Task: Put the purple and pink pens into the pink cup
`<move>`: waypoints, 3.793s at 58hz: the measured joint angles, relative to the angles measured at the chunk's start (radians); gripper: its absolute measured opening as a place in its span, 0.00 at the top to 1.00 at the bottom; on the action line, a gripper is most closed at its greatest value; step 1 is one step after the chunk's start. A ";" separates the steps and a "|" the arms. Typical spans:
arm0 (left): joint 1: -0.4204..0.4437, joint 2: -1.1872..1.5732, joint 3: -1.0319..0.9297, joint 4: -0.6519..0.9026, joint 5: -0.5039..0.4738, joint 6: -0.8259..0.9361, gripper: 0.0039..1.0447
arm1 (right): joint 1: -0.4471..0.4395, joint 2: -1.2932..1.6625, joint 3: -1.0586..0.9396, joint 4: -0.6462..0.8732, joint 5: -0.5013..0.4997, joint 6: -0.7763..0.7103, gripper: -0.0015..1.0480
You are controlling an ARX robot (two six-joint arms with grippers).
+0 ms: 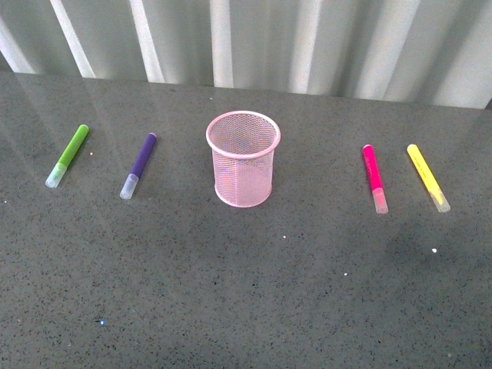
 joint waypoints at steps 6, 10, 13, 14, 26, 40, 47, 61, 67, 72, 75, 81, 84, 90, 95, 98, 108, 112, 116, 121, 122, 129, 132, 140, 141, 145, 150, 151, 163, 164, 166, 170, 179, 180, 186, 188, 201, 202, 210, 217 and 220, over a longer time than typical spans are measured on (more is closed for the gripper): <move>-0.008 0.212 0.164 -0.092 0.036 0.047 0.06 | 0.000 0.000 0.000 0.000 0.000 0.000 0.07; -0.010 0.325 0.270 -0.127 0.043 0.081 0.06 | 0.000 0.000 0.000 0.000 0.000 0.000 0.07; -0.013 0.406 0.351 -0.107 0.010 0.101 0.06 | 0.000 0.000 0.000 0.000 0.000 0.000 0.07; -0.013 0.422 0.367 -0.105 0.010 0.107 0.06 | 0.000 0.000 0.000 0.000 0.000 0.000 0.07; -0.023 0.658 0.642 -0.212 0.079 0.160 0.06 | 0.000 0.000 0.000 0.000 0.000 0.000 0.07; -0.039 0.810 0.721 -0.273 0.048 0.201 0.06 | 0.000 0.000 0.000 0.000 0.000 0.000 0.07; -0.055 0.850 0.724 -0.272 0.057 0.205 0.06 | 0.000 0.000 0.000 0.000 0.000 0.000 0.07; -0.102 0.906 0.768 -0.261 0.033 0.204 0.06 | 0.000 0.000 0.000 0.000 0.000 0.000 0.07; -0.116 0.949 0.792 -0.256 0.014 0.203 0.06 | 0.000 0.000 0.000 0.000 0.000 0.000 0.07; -0.120 0.977 0.804 -0.250 0.002 0.203 0.06 | 0.000 0.000 0.000 0.000 0.000 0.000 0.07; -0.122 0.989 0.807 -0.244 -0.014 0.207 0.06 | 0.000 0.000 0.000 0.000 0.000 0.000 0.07; -0.123 1.010 0.819 -0.241 -0.014 0.209 0.06 | 0.000 0.000 0.000 0.000 0.000 0.000 0.07; -0.123 1.019 0.827 -0.242 -0.016 0.210 0.06 | 0.000 0.000 0.000 0.000 0.000 0.000 0.07; -0.122 1.035 0.849 -0.246 -0.018 0.212 0.06 | 0.000 0.000 0.000 0.000 0.000 0.000 0.07; -0.122 1.051 0.870 -0.246 -0.015 0.211 0.06 | 0.000 0.000 0.000 0.000 0.000 0.000 0.07; -0.122 1.065 0.884 -0.248 -0.016 0.211 0.06 | 0.000 0.000 0.000 0.000 0.000 0.000 0.07; -0.121 1.118 0.919 -0.267 -0.029 0.211 0.06 | 0.000 0.000 0.000 0.000 0.000 0.000 0.07; -0.121 1.128 0.933 -0.274 -0.039 0.212 0.06 | 0.000 0.000 0.000 0.000 0.000 0.000 0.07; -0.121 1.133 0.939 -0.275 -0.042 0.214 0.06 | 0.000 0.000 0.000 0.000 0.000 0.000 0.07; -0.121 1.138 0.945 -0.279 -0.044 0.214 0.06 | 0.000 0.000 0.000 0.000 0.000 0.000 0.07; -0.121 1.138 0.946 -0.279 -0.047 0.214 0.08 | 0.000 0.000 0.000 0.000 0.000 0.000 0.07; -0.122 1.141 0.948 -0.278 -0.049 0.211 0.26 | 0.000 0.000 0.000 0.000 0.000 0.000 0.07; -0.122 1.141 0.947 -0.274 -0.050 0.204 0.38 | 0.000 0.000 0.000 0.000 0.000 0.000 0.07; -0.124 1.141 0.939 -0.261 -0.060 0.183 0.57 | 0.000 0.000 0.000 0.000 0.000 0.000 0.07; -0.124 1.141 0.938 -0.259 -0.061 0.182 0.58 | 0.000 0.000 0.000 0.000 0.000 0.000 0.07; -0.128 1.137 0.919 -0.230 -0.055 0.167 0.74 | 0.000 0.000 0.000 0.000 0.000 0.000 0.07; -0.131 1.125 0.899 -0.216 -0.058 0.159 0.86 | 0.000 0.000 0.000 0.000 0.000 0.000 0.07; -0.131 1.122 0.896 -0.212 -0.059 0.156 0.87 | 0.000 0.000 0.000 0.000 0.000 0.000 0.07; -0.130 1.086 0.838 -0.161 -0.068 0.113 0.88 | 0.000 0.000 0.000 0.000 0.000 0.000 0.07; -0.129 1.084 0.834 -0.157 -0.067 0.111 0.88 | 0.000 0.000 0.000 0.000 0.000 0.000 0.07; -0.127 1.073 0.821 -0.141 -0.069 0.104 0.88 | 0.000 0.000 0.000 0.000 0.000 0.000 0.07; -0.123 1.044 0.789 -0.093 -0.079 0.102 0.88 | 0.000 0.000 0.000 0.000 0.000 0.000 0.07; -0.104 0.904 0.692 0.060 -0.057 0.065 0.88 | 0.000 0.000 0.000 0.000 0.000 0.000 0.07; -0.102 0.864 0.667 0.100 -0.052 0.049 0.88 | 0.000 0.000 0.000 0.000 0.000 0.000 0.07; -0.099 0.739 0.575 0.264 -0.038 -0.031 0.88 | 0.000 0.000 0.000 0.000 0.000 0.000 0.07; -0.104 0.699 0.536 0.333 -0.038 -0.061 0.88 | 0.000 0.000 0.000 0.000 0.000 0.000 0.07; -0.248 0.562 0.265 0.823 -0.125 -0.189 0.88 | 0.000 0.000 0.000 0.000 0.000 0.000 0.07; -0.273 0.563 0.242 0.881 -0.145 -0.190 0.88 | 0.000 0.000 0.000 0.000 0.000 0.000 0.07; -0.446 0.641 0.164 1.133 -0.285 -0.171 0.88 | 0.000 0.000 0.000 0.000 0.000 0.000 0.07; -0.541 0.705 0.171 1.221 -0.395 -0.143 0.88 | 0.000 0.000 0.000 0.000 0.000 0.000 0.07; -0.565 0.739 0.188 1.241 -0.420 -0.127 0.88 | 0.000 0.000 0.000 0.000 0.000 0.000 0.07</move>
